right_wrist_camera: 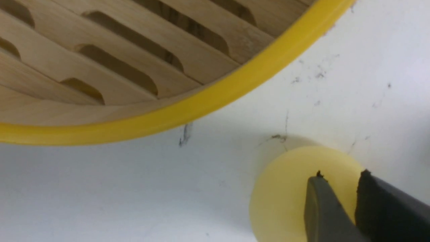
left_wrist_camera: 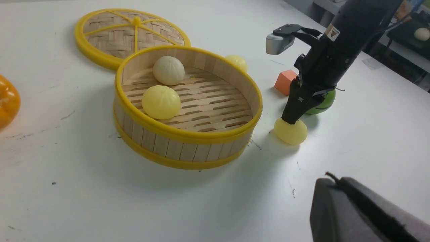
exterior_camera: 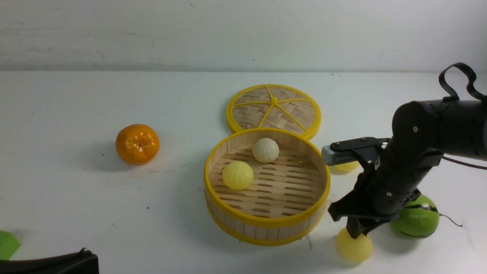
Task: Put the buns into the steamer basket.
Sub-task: Use the right arm to grab a steamed stuffed bun
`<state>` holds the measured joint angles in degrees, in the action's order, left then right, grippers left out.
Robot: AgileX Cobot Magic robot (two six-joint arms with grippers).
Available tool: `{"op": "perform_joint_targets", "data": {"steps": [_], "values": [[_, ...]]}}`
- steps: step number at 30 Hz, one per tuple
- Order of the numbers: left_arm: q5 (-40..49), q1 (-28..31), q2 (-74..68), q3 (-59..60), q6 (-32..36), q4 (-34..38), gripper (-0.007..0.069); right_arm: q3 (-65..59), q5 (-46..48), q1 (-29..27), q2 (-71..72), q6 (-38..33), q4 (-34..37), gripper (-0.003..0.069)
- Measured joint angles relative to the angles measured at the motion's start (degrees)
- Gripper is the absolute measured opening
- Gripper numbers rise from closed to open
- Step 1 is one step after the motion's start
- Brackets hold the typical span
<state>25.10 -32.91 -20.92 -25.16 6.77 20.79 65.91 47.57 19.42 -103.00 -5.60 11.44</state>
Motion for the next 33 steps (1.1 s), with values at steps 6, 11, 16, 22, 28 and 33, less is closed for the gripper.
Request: {"op": "perform_joint_targets", "data": {"steps": [6,11,16,22,28,33], "values": [[0.0,0.0,0.0,0.0,0.54,0.0,-0.0013,0.06,-0.02,0.0,0.0,0.81,0.0,0.0183],[0.0,0.0,0.0,0.0,0.87,0.0,-0.0013,0.29,0.03,0.0,0.0,1.99,0.0,0.0298],[0.0,0.0,0.0,0.0,0.92,0.0,-0.0013,0.29,0.45,0.0,0.45,2.68,0.0,0.0378],[0.0,0.0,0.0,0.0,0.97,-0.06,-0.0013,0.42,3.05,0.0,2.92,3.92,-0.06,0.0374],[0.0,0.0,0.0,0.0,0.97,-0.06,-0.0013,0.42,4.84,0.0,2.74,4.36,0.21,0.0328],[-0.05,0.0,0.0,0.0,1.02,-0.06,-0.0013,0.42,3.54,0.0,1.08,4.36,0.21,0.0281]]}}
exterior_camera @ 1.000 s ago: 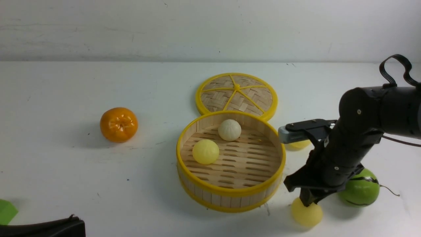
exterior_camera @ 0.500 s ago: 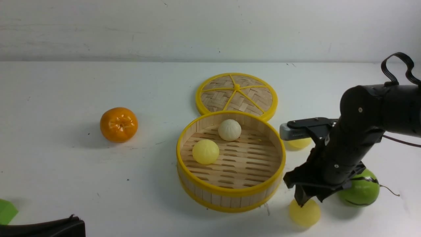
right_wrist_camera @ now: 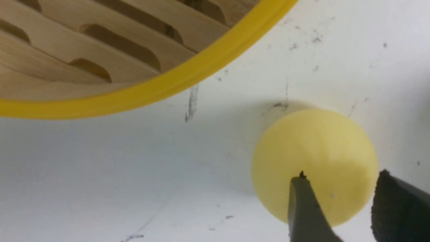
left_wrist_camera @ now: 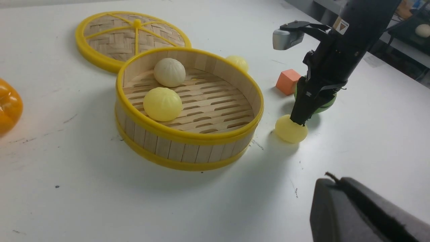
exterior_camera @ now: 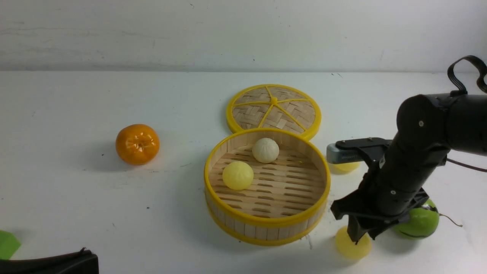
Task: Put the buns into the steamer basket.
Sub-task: Use the right arm to grab a steamed stuffed bun, then use the right arm to put the steamed stuffed bun into the steamer
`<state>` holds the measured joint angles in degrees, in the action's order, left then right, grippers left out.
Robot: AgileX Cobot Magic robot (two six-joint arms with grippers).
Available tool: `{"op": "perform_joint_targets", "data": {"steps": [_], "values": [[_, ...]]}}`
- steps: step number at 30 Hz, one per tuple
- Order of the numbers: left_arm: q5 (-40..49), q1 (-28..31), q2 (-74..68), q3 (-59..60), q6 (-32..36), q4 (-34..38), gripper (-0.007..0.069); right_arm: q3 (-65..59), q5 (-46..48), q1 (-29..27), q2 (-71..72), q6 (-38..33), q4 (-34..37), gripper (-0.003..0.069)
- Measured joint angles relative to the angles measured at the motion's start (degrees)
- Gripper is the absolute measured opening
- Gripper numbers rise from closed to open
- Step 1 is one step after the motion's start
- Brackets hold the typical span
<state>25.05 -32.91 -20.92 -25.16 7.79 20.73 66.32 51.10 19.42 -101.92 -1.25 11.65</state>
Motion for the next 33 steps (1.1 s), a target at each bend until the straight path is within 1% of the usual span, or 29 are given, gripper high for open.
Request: {"op": "perform_joint_targets", "data": {"steps": [7,16,20,23,24,29,30,31,33], "values": [[-0.05,0.0,0.0,0.0,0.02,0.0,-0.0013,0.0,-2.06,0.0,-0.46,0.04,0.0,0.0273],[-0.05,0.0,0.0,0.0,0.07,0.0,-0.0013,0.05,-2.06,0.0,-1.44,0.19,0.42,0.0264],[-0.05,0.0,0.0,0.0,0.07,-0.04,-0.0013,0.1,-1.32,0.0,-1.51,-0.05,0.46,0.0218],[-0.05,0.0,0.0,0.0,0.07,-0.06,-0.0013,0.1,-0.78,0.0,-1.51,-1.17,0.46,0.0165],[-0.05,0.0,0.0,0.0,0.07,-0.06,-0.0013,0.1,-0.78,0.0,-1.51,-1.17,0.46,0.0165],[-0.05,0.0,0.0,0.0,0.07,-0.06,-0.0013,0.1,-0.51,0.0,-1.51,-2.87,0.46,0.0049],[-0.05,0.0,0.0,0.0,0.07,-0.06,-0.0013,0.1,-0.51,0.0,-1.51,-2.98,0.46,0.0049],[-0.05,0.0,0.0,0.0,0.07,-0.06,-0.0013,0.1,-0.45,0.0,-1.51,-3.48,0.46,0.0013],[-0.05,0.0,0.0,0.0,0.07,-0.06,-0.0013,0.1,-0.25,0.0,-1.45,-4.13,0.46,0.0]]}}
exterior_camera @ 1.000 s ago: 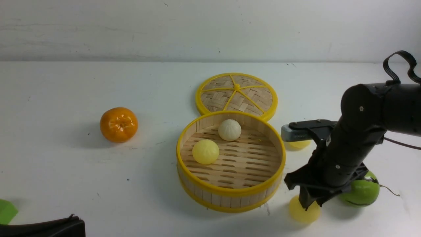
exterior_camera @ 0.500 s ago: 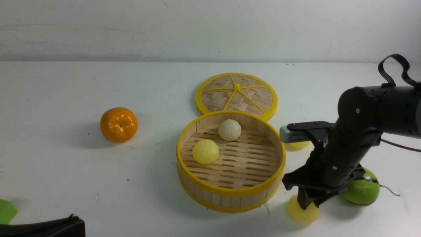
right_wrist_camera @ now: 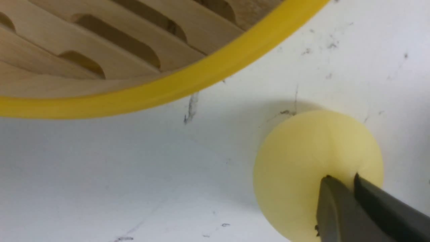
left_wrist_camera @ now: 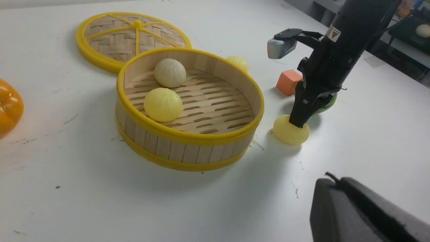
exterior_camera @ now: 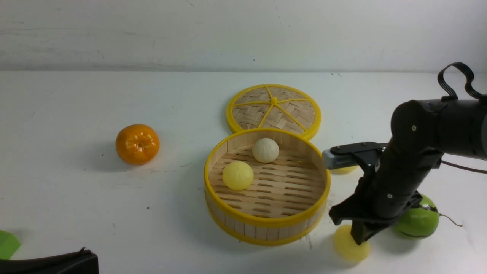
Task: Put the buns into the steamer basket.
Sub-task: Use the right arm to put the steamed stuffed bun into the steamer
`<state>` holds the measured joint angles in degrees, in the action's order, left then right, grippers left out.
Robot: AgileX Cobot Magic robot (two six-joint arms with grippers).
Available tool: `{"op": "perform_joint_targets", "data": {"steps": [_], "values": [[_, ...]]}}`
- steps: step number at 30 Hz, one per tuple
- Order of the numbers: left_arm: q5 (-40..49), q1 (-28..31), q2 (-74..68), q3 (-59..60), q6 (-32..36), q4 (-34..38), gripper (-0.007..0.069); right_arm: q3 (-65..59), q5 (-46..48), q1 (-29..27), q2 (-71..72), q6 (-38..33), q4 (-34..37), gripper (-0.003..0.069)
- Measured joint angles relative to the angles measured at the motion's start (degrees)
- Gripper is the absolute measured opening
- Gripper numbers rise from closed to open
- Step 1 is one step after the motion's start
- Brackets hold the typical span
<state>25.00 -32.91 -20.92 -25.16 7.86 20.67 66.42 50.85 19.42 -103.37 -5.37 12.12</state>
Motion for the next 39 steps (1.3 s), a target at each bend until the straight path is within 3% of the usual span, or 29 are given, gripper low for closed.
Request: {"op": "perform_joint_targets", "data": {"steps": [9,15,23,31,35,39], "values": [[0.0,0.0,0.0,0.0,0.0,0.0,-0.0013,0.79,4.53,0.0,7.33,0.53,-1.12,0.0004],[-0.17,0.0,0.0,0.0,0.0,-0.04,-0.0013,8.0,8.23,0.34,11.54,1.68,1.13,0.0005],[-1.76,0.0,0.0,0.0,0.0,-0.04,-0.001,19.35,2.63,6.79,3.5,0.91,3.81,0.0005],[-4.03,0.0,0.0,0.0,0.0,-0.04,-0.0006,19.89,-8.3,7.44,-6.79,0.91,2.29,0.0016],[-4.56,0.0,0.0,0.0,0.0,-0.04,-0.0006,19.95,-9.26,7.44,-8.37,0.91,2.1,0.0059],[-4.94,0.0,0.0,0.0,0.0,-0.04,-0.0002,20.27,-8.87,7.44,-8.42,0.91,1.96,0.0166]]}}
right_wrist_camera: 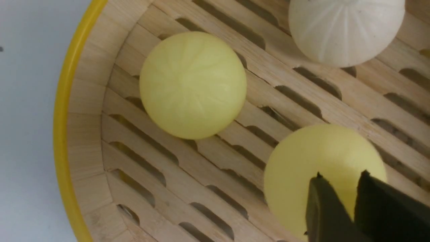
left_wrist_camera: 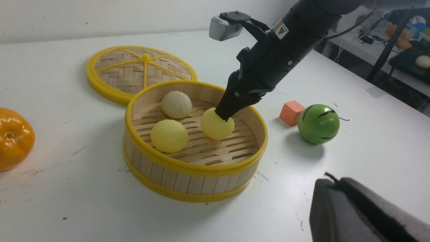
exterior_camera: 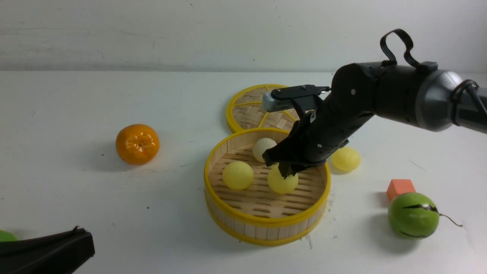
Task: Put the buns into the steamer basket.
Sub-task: Use the right arm to put the steamed stuffed bun into the steamer, then use the right arm to grab a steamed stuffed bun
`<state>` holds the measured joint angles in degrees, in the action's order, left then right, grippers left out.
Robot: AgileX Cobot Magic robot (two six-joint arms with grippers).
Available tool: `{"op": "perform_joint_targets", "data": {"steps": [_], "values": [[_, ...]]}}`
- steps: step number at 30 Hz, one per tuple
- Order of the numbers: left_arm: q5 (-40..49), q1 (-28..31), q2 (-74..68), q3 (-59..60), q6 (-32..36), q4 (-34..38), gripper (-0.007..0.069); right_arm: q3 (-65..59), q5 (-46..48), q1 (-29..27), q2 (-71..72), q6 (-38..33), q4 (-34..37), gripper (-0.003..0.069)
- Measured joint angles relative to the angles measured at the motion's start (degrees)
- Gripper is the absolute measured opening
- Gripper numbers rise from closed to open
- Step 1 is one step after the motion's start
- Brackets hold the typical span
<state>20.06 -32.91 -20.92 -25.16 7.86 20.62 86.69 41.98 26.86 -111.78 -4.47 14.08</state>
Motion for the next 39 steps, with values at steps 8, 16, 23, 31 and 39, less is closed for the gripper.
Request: {"op": "perform_joint_targets", "data": {"steps": [8,16,23,31,39], "values": [[-0.02,0.0,0.0,0.0,0.0,0.0,0.0002,0.34,3.89,0.0,0.61,0.0,-1.73,0.0469],[-0.07,0.0,0.0,0.0,0.0,0.0,0.0007,5.86,14.77,-4.07,6.16,6.41,-16.41,0.0451],[-0.07,0.0,0.0,0.0,0.0,0.0,0.0015,6.57,15.22,-13.9,1.87,6.7,-14.65,0.0381],[-0.07,0.0,0.0,0.0,0.0,0.0,0.002,12.34,12.06,-16.58,-7.01,4.89,-8.82,0.0377],[1.44,0.0,0.0,0.0,0.0,0.0,0.002,21.7,14.4,-16.58,-14.89,3.21,-5.18,0.0377]]}}
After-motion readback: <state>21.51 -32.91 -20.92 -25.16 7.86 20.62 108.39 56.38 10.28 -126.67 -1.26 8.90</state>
